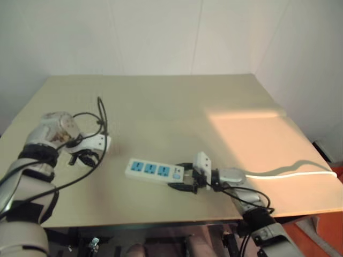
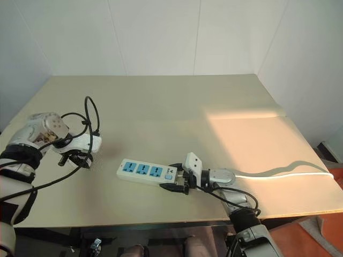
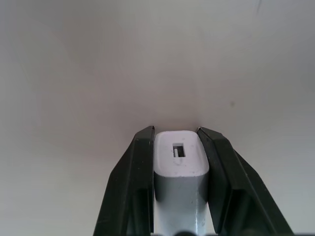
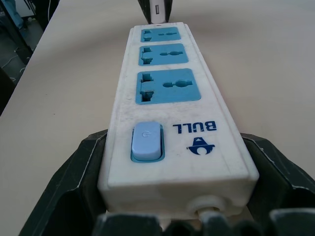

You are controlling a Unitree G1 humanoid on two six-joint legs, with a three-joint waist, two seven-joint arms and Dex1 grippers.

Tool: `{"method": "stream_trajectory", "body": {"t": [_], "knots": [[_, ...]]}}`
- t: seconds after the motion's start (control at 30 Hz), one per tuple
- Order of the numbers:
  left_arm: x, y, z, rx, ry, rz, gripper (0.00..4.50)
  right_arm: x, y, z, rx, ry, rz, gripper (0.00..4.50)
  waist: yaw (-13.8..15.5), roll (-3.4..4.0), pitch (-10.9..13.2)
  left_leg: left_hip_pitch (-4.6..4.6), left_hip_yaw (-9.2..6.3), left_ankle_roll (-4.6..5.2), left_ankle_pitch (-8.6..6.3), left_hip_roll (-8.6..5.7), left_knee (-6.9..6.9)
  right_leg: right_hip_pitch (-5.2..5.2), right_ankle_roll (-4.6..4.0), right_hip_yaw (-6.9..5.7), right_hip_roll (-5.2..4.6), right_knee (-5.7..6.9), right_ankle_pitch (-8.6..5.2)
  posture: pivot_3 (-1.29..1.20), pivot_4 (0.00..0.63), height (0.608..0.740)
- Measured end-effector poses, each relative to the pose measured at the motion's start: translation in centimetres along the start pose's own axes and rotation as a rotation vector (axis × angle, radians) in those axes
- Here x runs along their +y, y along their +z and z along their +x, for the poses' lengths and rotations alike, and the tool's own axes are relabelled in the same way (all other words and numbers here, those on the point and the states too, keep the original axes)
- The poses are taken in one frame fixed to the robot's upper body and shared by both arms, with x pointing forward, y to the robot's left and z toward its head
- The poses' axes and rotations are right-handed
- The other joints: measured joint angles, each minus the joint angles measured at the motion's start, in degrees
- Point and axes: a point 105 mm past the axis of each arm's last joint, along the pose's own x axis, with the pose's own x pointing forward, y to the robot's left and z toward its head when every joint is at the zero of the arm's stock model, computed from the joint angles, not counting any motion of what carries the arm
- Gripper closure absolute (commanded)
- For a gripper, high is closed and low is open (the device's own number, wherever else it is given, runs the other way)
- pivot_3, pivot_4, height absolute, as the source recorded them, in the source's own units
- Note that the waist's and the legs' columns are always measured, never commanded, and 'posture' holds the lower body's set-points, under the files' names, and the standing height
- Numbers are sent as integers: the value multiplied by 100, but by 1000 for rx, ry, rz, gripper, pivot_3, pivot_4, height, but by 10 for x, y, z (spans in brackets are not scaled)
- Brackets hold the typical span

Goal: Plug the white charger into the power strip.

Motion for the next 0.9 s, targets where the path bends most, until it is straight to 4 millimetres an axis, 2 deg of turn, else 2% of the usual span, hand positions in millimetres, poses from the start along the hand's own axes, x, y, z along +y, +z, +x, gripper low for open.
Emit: {"method": "stream_trajectory", "body": {"t": [0.17, 0.23, 0.3, 0.47, 0.7, 0.9], "knots": [[21, 58, -22, -359, 150, 58, 3478, 2, 0, 0, 1, 19, -2, 1047, 19, -1, 0, -7, -8, 0, 0, -5, 8, -1, -4, -7, -6, 1, 3, 0, 150, 740], [23, 89, -39, -591, 186, 96, 3478, 4, 1, 2, 5, 43, -7, 1047, -4, -1, 0, -6, -10, 0, 0, -4, 8, -1, -5, -9, -5, 3, 3, 0, 150, 740], [18, 109, -51, -771, 196, 130, 3478, 4, 1, 3, 12, 73, -19, 1047, -38, 0, 0, -1, -9, 0, 0, -3, 7, -1, -5, -7, -4, 6, 3, 0, 150, 740], [0, 128, -49, -1004, 148, 91, 3478, 3, 0, 7, 35, 145, -51, 1047, -74, 0, 0, 8, -11, 0, 0, -1, 7, 5, -6, -7, 0, 10, 4, 0, 150, 740], [-29, 151, -43, -1120, 63, 93, 3478, -3, 1, 12, 43, 203, -68, 1047, -95, 1, -1, 11, -14, 0, 0, -1, 7, 10, -8, -7, -1, 8, 5, 0, 150, 740], [-49, 167, -35, -1252, 9, 13, 3478, -4, -1, 13, 46, 223, -69, 1047, -98, 3, -3, 22, -15, 0, 0, -1, 6, 21, -8, -7, -1, 5, 6, 0, 150, 740]]}}
